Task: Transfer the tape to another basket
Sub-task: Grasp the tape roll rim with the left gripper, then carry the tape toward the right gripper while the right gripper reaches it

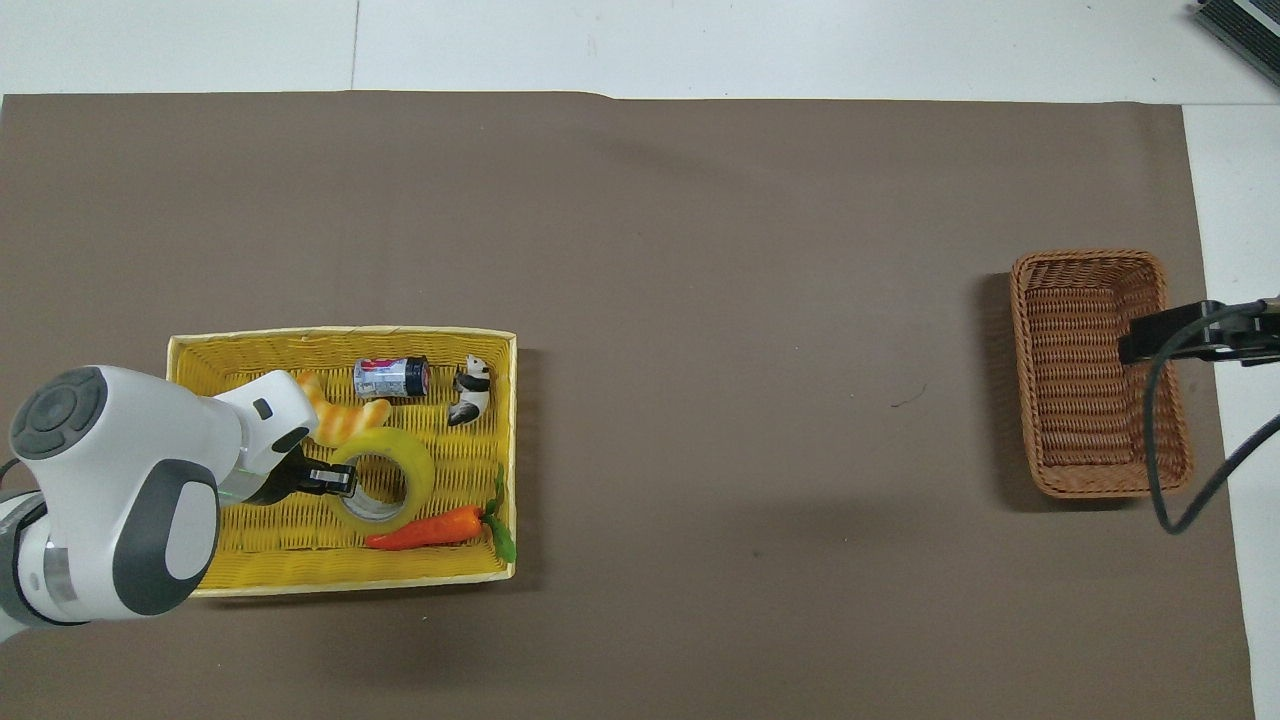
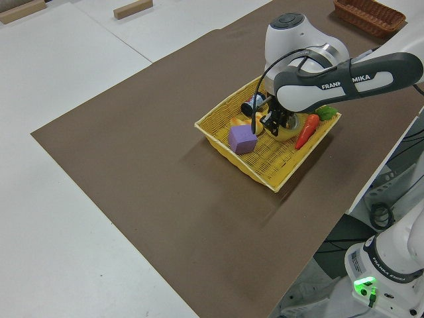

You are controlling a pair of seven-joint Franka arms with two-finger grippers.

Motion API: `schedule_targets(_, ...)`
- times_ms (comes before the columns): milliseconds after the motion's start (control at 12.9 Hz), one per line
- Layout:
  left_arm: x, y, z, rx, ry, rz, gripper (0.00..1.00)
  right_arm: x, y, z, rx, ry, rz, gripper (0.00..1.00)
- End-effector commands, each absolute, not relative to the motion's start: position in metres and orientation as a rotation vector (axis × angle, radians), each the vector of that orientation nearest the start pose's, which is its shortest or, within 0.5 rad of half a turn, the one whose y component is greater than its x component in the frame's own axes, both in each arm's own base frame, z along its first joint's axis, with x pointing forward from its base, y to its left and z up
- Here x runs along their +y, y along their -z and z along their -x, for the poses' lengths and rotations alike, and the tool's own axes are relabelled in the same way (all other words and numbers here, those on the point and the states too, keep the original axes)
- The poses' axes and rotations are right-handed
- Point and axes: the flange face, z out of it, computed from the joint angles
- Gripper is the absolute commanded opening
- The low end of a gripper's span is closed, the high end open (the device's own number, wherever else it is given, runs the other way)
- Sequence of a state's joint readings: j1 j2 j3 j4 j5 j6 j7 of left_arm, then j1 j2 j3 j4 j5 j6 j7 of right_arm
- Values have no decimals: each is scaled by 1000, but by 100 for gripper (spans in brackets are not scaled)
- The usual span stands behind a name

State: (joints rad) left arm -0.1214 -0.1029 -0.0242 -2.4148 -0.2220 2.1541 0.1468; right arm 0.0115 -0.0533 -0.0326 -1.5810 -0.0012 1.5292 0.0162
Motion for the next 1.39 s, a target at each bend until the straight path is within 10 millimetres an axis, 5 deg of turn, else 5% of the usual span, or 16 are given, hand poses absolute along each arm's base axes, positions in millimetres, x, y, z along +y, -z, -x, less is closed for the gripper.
schedule_targets(0,-68,-342,-444,133,-326,3359,0,-14,-645,-526,20,-3,3158,100)
schedule_targets(155,-56,-352,-455,43,-421,3422,0,-13,-645,-526,18,-3,3156,100)
schedule_targets(541,-56,-417,-482,62,-339,3490,0,-11,-645,-526,14,-5,3139,100)
schedule_targets(1004,-107,-449,-484,81,-330,3679,0,22,-648,-523,-33,-16,2967,100)
schedule_targets(1159,-137,-453,-480,124,-329,3735,0,41,-647,-520,-66,-18,2894,100)
schedule_targets(1313,-189,-459,-469,291,-258,3722,0,69,-643,-518,-119,-20,2851,100)
